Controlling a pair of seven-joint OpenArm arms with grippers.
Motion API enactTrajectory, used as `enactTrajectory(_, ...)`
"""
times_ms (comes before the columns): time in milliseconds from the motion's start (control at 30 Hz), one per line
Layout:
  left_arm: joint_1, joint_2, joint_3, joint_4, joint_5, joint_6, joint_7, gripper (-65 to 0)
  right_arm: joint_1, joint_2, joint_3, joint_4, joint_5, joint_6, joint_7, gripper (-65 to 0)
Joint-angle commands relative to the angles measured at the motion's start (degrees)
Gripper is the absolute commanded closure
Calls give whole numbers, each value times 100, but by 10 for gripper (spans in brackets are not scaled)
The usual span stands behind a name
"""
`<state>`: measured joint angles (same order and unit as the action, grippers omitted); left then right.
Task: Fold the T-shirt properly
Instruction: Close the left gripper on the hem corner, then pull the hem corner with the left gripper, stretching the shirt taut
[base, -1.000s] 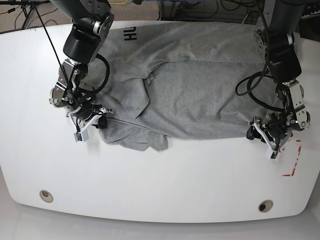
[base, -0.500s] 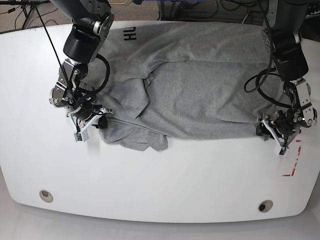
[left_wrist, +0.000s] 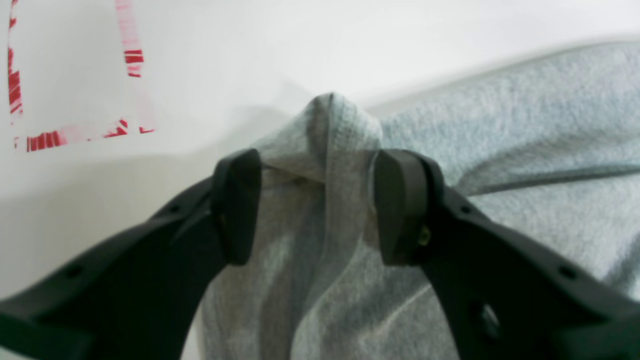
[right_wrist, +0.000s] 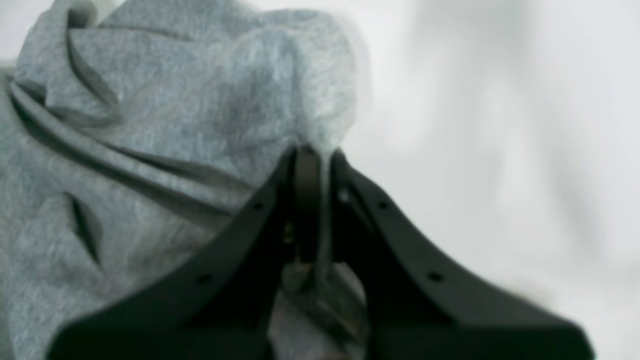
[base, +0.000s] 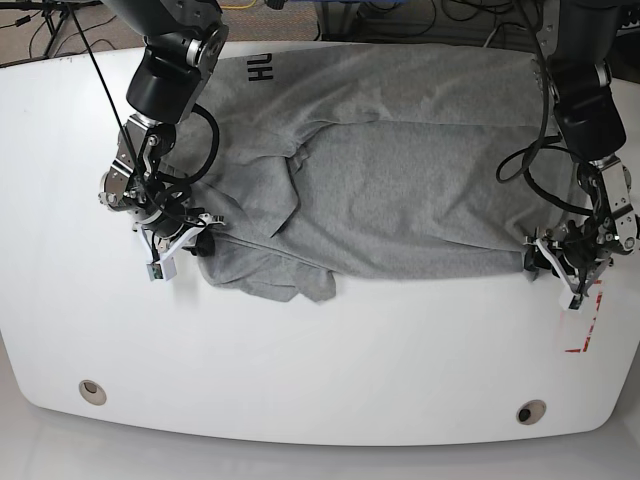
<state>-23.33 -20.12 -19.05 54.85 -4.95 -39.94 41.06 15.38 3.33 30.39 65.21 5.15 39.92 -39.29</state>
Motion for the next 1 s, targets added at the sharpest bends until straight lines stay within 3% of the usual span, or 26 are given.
enactTrajectory(0,-150,-76,19,84,-72,-6,-84,-339,93,32,-2,86,-27,8,-49,-16)
enactTrajectory(133,-150,-76,160,84,-72,-6,-84,-333,93,32,7,86,-27,8,-49,-16)
enactTrajectory(333,-150,-85,327,5,-72,-6,-101,-272,93,32,7,94,-27,8,-49,-16)
enactTrajectory(767,-194,-234,450,-549,-63,-6,-523,-268,93,32,16,94,-18,8,-49,-16)
enactTrajectory(900,-194,-234,415,-584,245,-6,-673,-258,93,32,16,94,-18,8,-49,-16)
enactTrajectory(967,-194,-234,406,-584,429,-6,-778,-212,93,32,16,94,-18,8,-49,-16)
